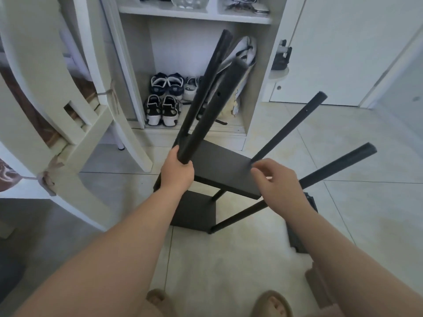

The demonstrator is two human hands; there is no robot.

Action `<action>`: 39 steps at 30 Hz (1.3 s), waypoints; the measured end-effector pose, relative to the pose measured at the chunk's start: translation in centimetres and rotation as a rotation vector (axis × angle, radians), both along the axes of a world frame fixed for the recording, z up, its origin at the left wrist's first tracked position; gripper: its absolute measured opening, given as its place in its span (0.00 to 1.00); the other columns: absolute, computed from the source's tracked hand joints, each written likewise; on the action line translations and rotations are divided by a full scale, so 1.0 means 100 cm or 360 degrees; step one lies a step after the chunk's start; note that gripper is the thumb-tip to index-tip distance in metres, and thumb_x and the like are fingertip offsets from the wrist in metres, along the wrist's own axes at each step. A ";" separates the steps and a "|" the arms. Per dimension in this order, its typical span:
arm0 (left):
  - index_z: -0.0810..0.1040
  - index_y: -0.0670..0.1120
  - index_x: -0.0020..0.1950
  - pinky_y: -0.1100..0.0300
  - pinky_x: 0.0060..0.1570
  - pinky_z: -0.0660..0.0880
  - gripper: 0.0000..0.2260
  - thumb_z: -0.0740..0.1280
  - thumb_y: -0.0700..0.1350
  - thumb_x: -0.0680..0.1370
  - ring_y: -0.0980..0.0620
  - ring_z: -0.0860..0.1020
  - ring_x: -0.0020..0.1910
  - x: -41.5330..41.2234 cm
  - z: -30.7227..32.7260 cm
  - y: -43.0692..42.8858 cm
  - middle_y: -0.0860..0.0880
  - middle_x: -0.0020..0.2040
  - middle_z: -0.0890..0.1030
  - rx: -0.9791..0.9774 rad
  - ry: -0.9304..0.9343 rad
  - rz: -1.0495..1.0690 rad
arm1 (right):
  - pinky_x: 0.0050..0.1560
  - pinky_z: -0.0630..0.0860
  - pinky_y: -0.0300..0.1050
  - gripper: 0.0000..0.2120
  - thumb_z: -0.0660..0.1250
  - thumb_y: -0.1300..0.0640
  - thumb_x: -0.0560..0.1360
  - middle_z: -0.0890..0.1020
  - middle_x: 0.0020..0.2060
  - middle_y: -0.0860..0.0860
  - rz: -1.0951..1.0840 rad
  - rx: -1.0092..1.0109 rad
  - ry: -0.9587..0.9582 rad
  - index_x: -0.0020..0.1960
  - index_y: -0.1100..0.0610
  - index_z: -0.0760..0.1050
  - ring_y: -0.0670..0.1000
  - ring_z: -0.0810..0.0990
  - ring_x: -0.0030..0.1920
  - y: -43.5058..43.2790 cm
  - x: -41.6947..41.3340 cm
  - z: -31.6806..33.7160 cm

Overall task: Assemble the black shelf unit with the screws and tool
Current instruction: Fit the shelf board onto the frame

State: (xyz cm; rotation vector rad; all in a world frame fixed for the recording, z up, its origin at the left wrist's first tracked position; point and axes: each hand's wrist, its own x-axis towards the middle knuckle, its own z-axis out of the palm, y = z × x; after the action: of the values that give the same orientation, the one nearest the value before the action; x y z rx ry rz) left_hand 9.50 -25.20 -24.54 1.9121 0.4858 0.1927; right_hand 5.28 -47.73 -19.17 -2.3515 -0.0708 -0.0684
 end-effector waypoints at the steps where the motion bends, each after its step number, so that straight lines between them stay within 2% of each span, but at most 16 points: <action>1: 0.71 0.52 0.68 0.59 0.40 0.76 0.18 0.63 0.39 0.80 0.50 0.78 0.48 0.002 0.005 -0.008 0.53 0.48 0.77 0.0021 0.0000 -0.0009 | 0.49 0.72 0.35 0.08 0.64 0.55 0.82 0.82 0.50 0.43 0.0085 -0.0007 -0.0228 0.56 0.51 0.80 0.42 0.79 0.51 -0.004 -0.006 0.009; 3: 0.70 0.50 0.71 0.47 0.50 0.80 0.20 0.62 0.39 0.80 0.44 0.79 0.52 0.004 0.013 -0.025 0.49 0.51 0.78 0.0097 0.0036 -0.0030 | 0.49 0.74 0.36 0.08 0.65 0.62 0.80 0.83 0.48 0.46 0.0214 -0.0053 -0.0762 0.54 0.57 0.82 0.44 0.79 0.50 -0.010 -0.019 0.026; 5: 0.69 0.48 0.72 0.40 0.57 0.78 0.21 0.62 0.39 0.79 0.40 0.79 0.55 0.007 0.018 -0.041 0.44 0.55 0.80 0.0213 0.0063 -0.0059 | 0.55 0.74 0.42 0.08 0.66 0.66 0.77 0.84 0.49 0.52 0.0262 -0.0136 -0.1238 0.52 0.62 0.82 0.51 0.79 0.52 -0.015 -0.029 0.038; 8: 0.67 0.47 0.73 0.39 0.61 0.75 0.22 0.62 0.39 0.79 0.39 0.77 0.59 0.012 0.018 -0.066 0.42 0.59 0.79 0.0351 0.0059 -0.0108 | 0.65 0.69 0.53 0.11 0.68 0.68 0.73 0.83 0.58 0.56 0.0191 -0.0373 -0.1509 0.54 0.62 0.83 0.59 0.78 0.63 -0.026 -0.031 0.048; 11: 0.62 0.48 0.78 0.40 0.62 0.74 0.27 0.64 0.40 0.79 0.39 0.77 0.61 0.013 0.017 -0.093 0.42 0.60 0.80 0.0539 0.0046 -0.0135 | 0.76 0.55 0.68 0.19 0.70 0.67 0.72 0.76 0.70 0.55 0.0036 -0.0707 -0.1355 0.63 0.58 0.81 0.62 0.68 0.75 -0.040 -0.026 0.049; 13: 0.60 0.48 0.79 0.41 0.63 0.73 0.30 0.66 0.40 0.79 0.38 0.77 0.61 0.014 0.014 -0.107 0.42 0.59 0.80 0.0666 0.0033 -0.0178 | 0.76 0.46 0.72 0.23 0.71 0.65 0.73 0.73 0.73 0.54 -0.0053 -0.0927 -0.1186 0.67 0.56 0.78 0.61 0.63 0.78 -0.050 -0.022 0.044; 18: 0.56 0.49 0.79 0.43 0.58 0.73 0.33 0.68 0.44 0.77 0.39 0.77 0.57 0.017 0.001 -0.127 0.43 0.53 0.80 0.1078 0.0141 -0.0359 | 0.75 0.38 0.71 0.25 0.72 0.57 0.75 0.76 0.71 0.50 -0.0075 -0.1185 -0.0785 0.72 0.51 0.74 0.57 0.62 0.79 -0.075 -0.012 0.020; 21: 0.57 0.50 0.79 0.44 0.59 0.70 0.34 0.70 0.45 0.77 0.40 0.75 0.57 0.015 -0.013 -0.132 0.43 0.52 0.79 0.1215 0.0181 -0.0428 | 0.74 0.30 0.65 0.19 0.67 0.52 0.80 0.79 0.66 0.46 -0.0028 -0.1250 -0.0487 0.70 0.47 0.74 0.55 0.66 0.76 -0.085 -0.003 0.003; 22: 0.57 0.50 0.79 0.45 0.61 0.69 0.35 0.70 0.46 0.76 0.40 0.74 0.57 0.014 -0.019 -0.133 0.43 0.53 0.79 0.1243 0.0191 -0.0450 | 0.76 0.32 0.63 0.17 0.64 0.49 0.82 0.79 0.65 0.45 0.0006 -0.1251 -0.0347 0.70 0.46 0.74 0.54 0.69 0.74 -0.088 0.001 -0.004; 24: 0.57 0.50 0.78 0.46 0.62 0.67 0.34 0.71 0.47 0.77 0.41 0.73 0.58 0.012 -0.029 -0.134 0.43 0.53 0.79 0.1316 0.0214 -0.0501 | 0.78 0.47 0.60 0.15 0.59 0.45 0.83 0.81 0.60 0.45 0.0089 -0.1213 -0.0103 0.68 0.45 0.74 0.53 0.75 0.66 -0.091 0.009 -0.017; 26: 0.58 0.50 0.78 0.47 0.61 0.67 0.34 0.71 0.47 0.76 0.41 0.73 0.58 0.012 -0.037 -0.135 0.43 0.53 0.78 0.1401 0.0228 -0.0553 | 0.70 0.63 0.56 0.13 0.58 0.44 0.84 0.81 0.54 0.46 0.0185 -0.1169 0.0029 0.65 0.45 0.74 0.53 0.78 0.58 -0.092 0.015 -0.029; 27: 0.58 0.50 0.78 0.47 0.61 0.67 0.34 0.72 0.47 0.76 0.41 0.73 0.58 0.013 -0.040 -0.135 0.43 0.53 0.78 0.1427 0.0238 -0.0570 | 0.66 0.66 0.55 0.12 0.59 0.44 0.84 0.81 0.52 0.46 0.0227 -0.1150 0.0048 0.63 0.45 0.74 0.53 0.78 0.55 -0.093 0.019 -0.035; 33: 0.51 0.50 0.80 0.49 0.58 0.68 0.41 0.74 0.47 0.75 0.42 0.75 0.58 0.026 -0.058 -0.133 0.45 0.55 0.78 0.1347 0.0440 -0.0732 | 0.55 0.61 0.51 0.08 0.60 0.46 0.83 0.77 0.49 0.46 0.0286 -0.1030 0.0132 0.59 0.45 0.75 0.53 0.74 0.52 -0.109 0.036 -0.076; 35: 0.46 0.52 0.81 0.49 0.59 0.71 0.49 0.77 0.51 0.72 0.41 0.76 0.60 0.034 -0.063 -0.130 0.45 0.60 0.77 0.1119 0.0596 -0.0896 | 0.56 0.60 0.51 0.07 0.61 0.47 0.83 0.76 0.49 0.46 0.0296 -0.0973 0.0220 0.59 0.46 0.75 0.54 0.73 0.53 -0.116 0.040 -0.089; 37: 0.42 0.54 0.81 0.43 0.67 0.70 0.55 0.79 0.54 0.69 0.39 0.72 0.68 0.040 -0.067 -0.126 0.44 0.72 0.72 0.0714 0.0741 -0.0983 | 0.60 0.60 0.52 0.07 0.62 0.49 0.83 0.76 0.49 0.46 0.0293 -0.0939 0.0282 0.59 0.46 0.76 0.54 0.73 0.54 -0.123 0.045 -0.100; 39: 0.41 0.53 0.81 0.44 0.70 0.67 0.55 0.78 0.59 0.69 0.38 0.67 0.73 0.046 -0.067 -0.122 0.44 0.78 0.64 0.0440 0.0808 -0.0906 | 0.62 0.61 0.52 0.08 0.63 0.49 0.82 0.76 0.49 0.47 0.0293 -0.0920 0.0320 0.60 0.46 0.76 0.55 0.73 0.54 -0.127 0.049 -0.107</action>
State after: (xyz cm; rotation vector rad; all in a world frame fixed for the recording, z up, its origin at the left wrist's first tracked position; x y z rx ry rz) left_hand 14.13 -37.40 -31.25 2.2922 0.2292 -0.6392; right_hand 10.22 -60.44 -29.87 -2.8995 -0.2339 0.3187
